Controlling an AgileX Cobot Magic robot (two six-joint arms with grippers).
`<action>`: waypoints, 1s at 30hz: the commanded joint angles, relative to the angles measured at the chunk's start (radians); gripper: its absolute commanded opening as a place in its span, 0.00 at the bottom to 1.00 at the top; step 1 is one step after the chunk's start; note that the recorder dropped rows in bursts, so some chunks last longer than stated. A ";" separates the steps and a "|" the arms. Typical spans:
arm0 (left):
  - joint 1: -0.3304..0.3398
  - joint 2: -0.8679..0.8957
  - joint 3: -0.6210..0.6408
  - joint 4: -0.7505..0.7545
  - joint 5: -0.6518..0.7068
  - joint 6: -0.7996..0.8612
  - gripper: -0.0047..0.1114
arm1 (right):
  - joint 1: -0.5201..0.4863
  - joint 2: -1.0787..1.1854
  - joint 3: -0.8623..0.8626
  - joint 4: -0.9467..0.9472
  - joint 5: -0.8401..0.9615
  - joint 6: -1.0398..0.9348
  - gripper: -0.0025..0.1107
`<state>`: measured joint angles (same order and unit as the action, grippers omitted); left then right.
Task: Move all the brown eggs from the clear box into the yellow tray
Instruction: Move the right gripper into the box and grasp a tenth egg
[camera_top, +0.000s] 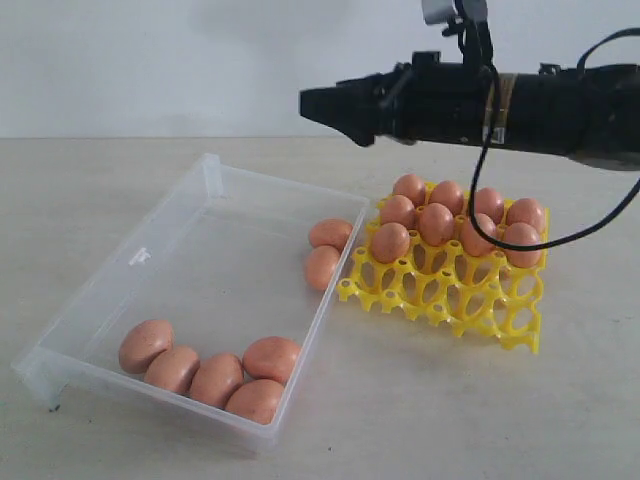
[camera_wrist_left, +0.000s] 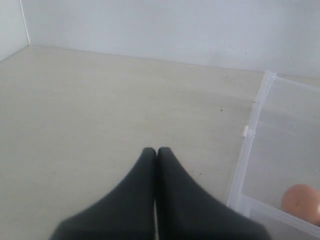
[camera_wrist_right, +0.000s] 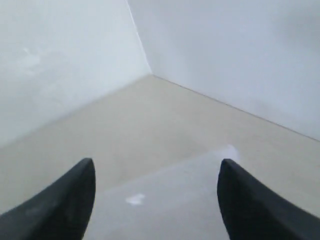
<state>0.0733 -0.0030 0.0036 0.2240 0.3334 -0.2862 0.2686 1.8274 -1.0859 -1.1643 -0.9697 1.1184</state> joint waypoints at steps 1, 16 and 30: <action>-0.003 0.003 -0.004 0.000 -0.004 -0.010 0.00 | 0.155 -0.060 -0.035 -0.143 0.045 0.213 0.46; -0.003 0.003 -0.004 0.000 -0.004 -0.010 0.00 | 0.564 -0.051 -0.149 -0.580 1.024 0.439 0.03; -0.003 0.003 -0.004 0.000 -0.004 -0.010 0.00 | 0.487 0.147 -0.627 1.369 2.191 -1.626 0.03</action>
<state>0.0733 -0.0030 0.0036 0.2240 0.3334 -0.2862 0.7556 1.9442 -1.6987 0.1442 1.1825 -0.4552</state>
